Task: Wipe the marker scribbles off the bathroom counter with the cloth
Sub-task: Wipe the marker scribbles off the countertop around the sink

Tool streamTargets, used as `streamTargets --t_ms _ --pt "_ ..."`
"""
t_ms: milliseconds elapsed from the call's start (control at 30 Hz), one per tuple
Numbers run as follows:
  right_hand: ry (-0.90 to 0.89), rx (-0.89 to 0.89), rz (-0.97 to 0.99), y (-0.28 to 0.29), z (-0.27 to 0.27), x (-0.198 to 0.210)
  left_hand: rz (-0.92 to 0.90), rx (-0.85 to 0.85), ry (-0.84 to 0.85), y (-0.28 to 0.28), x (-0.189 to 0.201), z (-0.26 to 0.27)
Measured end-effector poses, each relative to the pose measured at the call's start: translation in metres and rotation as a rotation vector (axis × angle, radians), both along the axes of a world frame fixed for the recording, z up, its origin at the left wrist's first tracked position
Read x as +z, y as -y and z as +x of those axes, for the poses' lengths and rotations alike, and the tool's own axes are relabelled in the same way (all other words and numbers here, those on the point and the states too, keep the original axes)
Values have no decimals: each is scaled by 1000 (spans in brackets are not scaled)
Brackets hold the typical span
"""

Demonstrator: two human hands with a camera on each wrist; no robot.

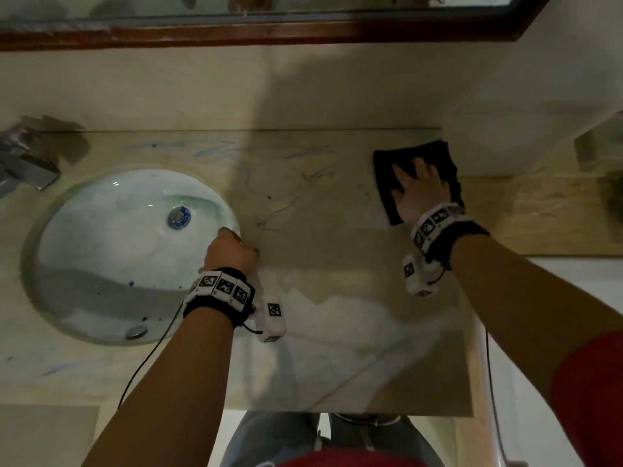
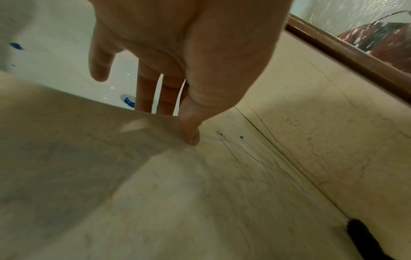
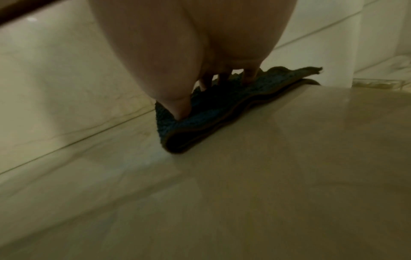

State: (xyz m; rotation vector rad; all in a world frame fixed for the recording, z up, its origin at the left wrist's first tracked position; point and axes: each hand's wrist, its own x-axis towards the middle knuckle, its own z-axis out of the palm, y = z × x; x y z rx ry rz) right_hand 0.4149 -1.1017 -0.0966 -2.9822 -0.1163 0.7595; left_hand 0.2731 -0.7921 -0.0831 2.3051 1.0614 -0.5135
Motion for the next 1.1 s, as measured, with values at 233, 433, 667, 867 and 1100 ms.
streamTargets --t_ms 233,433,667,867,1100 --pt "57 188 20 -5 -101 -2 9 -3 3 4 0 -1" --pt "105 132 22 -10 -94 -6 4 -1 -11 1 -1 0" --pt "40 0 25 -16 -22 -6 5 32 -22 -2 -7 -1" --pt "25 -57 0 -21 24 -4 -8 33 -37 -6 -11 0" --pt "61 -15 -3 -43 45 -8 -6 43 -12 -7 -14 -2"
